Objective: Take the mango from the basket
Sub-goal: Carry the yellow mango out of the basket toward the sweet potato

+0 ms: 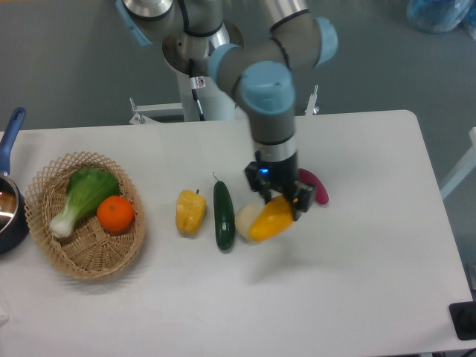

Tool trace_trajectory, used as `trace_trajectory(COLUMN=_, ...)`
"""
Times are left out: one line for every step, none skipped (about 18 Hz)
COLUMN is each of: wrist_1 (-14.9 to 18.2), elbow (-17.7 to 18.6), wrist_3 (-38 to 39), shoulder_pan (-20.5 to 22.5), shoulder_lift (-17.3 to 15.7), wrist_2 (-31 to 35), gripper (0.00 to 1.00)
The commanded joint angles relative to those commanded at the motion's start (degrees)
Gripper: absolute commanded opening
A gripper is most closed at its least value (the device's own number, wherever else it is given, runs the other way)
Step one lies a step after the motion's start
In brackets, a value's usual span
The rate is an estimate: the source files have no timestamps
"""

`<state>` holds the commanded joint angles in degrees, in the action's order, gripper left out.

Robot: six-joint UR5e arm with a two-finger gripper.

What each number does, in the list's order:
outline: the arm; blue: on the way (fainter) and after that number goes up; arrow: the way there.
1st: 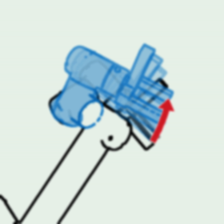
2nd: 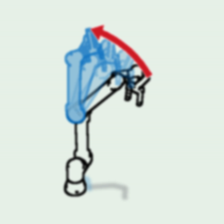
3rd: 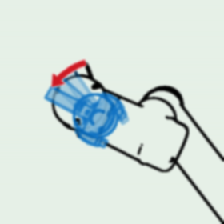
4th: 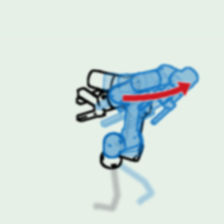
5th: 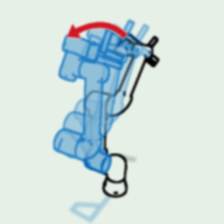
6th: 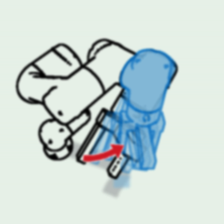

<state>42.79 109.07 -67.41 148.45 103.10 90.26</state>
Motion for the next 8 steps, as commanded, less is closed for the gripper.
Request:
trace_trajectory(wrist_1=0.9, elbow=-0.2, wrist_3=0.0, shoulder_pan=-0.2, shoulder_lift=-0.2, wrist_2=0.0, gripper=0.18)
trace_trajectory(wrist_1=2.2, elbow=-0.5, wrist_3=-0.1, shoulder_pan=-0.2, shoulder_lift=-0.4, wrist_2=0.0, gripper=0.18)
trace_trajectory(wrist_1=3.7, elbow=-1.0, wrist_3=-0.3, shoulder_pan=0.2, shoulder_lift=-0.4, wrist_2=0.0, gripper=0.18)
trace_trajectory(wrist_1=5.4, elbow=-1.7, wrist_3=-0.3, shoulder_pan=0.3, shoulder_lift=-0.4, wrist_2=0.0, gripper=0.18)
trace_trajectory(wrist_1=6.9, elbow=-2.4, wrist_3=-0.3, shoulder_pan=0.3, shoulder_lift=-0.5, wrist_2=0.0, gripper=0.18)
trace_trajectory(wrist_1=8.1, elbow=-3.2, wrist_3=-0.3, shoulder_pan=0.3, shoulder_lift=-0.4, wrist_2=0.1, gripper=0.18)
trace_trajectory(wrist_1=8.9, elbow=-3.5, wrist_3=-0.3, shoulder_pan=0.2, shoulder_lift=-0.4, wrist_2=0.1, gripper=0.18)
trace_trajectory(wrist_1=9.0, elbow=-3.5, wrist_3=-0.3, shoulder_pan=-0.1, shoulder_lift=-0.4, wrist_2=0.2, gripper=0.18)
